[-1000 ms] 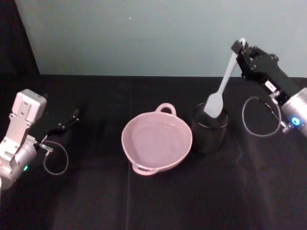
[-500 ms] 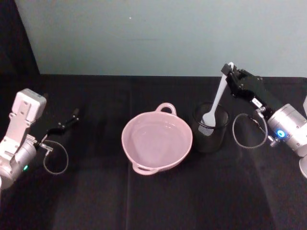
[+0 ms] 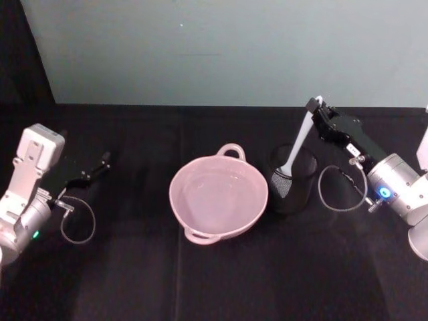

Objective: Use the one hand to pick up the spoon and stir the clear water in the bowl.

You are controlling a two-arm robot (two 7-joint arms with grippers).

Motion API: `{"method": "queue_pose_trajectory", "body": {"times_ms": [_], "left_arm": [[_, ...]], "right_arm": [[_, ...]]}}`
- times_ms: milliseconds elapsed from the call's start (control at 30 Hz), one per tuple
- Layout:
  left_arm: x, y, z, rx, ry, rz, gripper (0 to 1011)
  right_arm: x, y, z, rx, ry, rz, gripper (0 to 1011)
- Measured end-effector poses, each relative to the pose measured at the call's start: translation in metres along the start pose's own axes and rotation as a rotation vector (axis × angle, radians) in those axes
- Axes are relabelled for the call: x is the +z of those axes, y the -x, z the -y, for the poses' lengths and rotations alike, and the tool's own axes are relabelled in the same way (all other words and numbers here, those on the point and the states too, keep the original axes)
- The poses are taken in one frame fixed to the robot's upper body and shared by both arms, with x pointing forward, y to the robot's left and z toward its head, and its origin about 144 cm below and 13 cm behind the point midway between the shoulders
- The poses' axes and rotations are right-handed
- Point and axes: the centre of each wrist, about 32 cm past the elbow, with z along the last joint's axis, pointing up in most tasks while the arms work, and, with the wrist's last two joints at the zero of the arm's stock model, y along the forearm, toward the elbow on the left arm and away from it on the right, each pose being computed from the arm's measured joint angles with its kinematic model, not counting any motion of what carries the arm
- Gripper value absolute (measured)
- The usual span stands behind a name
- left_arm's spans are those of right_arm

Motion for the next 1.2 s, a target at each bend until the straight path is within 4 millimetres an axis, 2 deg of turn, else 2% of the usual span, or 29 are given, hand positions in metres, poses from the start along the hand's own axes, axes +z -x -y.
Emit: {"method": "queue_pose_trajectory", "body": {"times_ms": [833, 1033, 1067, 1133, 1200], "left_arm": [[0.000, 0.000, 0.000, 0.000, 0.000, 0.000, 1011], [0.000, 0.000, 0.000, 0.000, 0.000, 0.000, 1011], [0.000, 0.000, 0.000, 0.000, 0.000, 0.000, 1011], [0.000, 0.000, 0.000, 0.000, 0.000, 0.000, 1011], [0.000, 0.000, 0.000, 0.000, 0.000, 0.000, 1011]], "right_arm": [[0.003, 0.000, 0.004, -0.096, 0.048, -0.055, 113], [0.004, 0.001, 0.008, -0.120, 0.047, -0.055, 267], [0.005, 0.001, 0.008, -0.124, 0.045, -0.053, 325], [0.006, 0.001, 0.009, -0.127, 0.043, -0.051, 364], [0.007, 0.002, 0.011, -0.131, 0.047, -0.049, 445]]}}
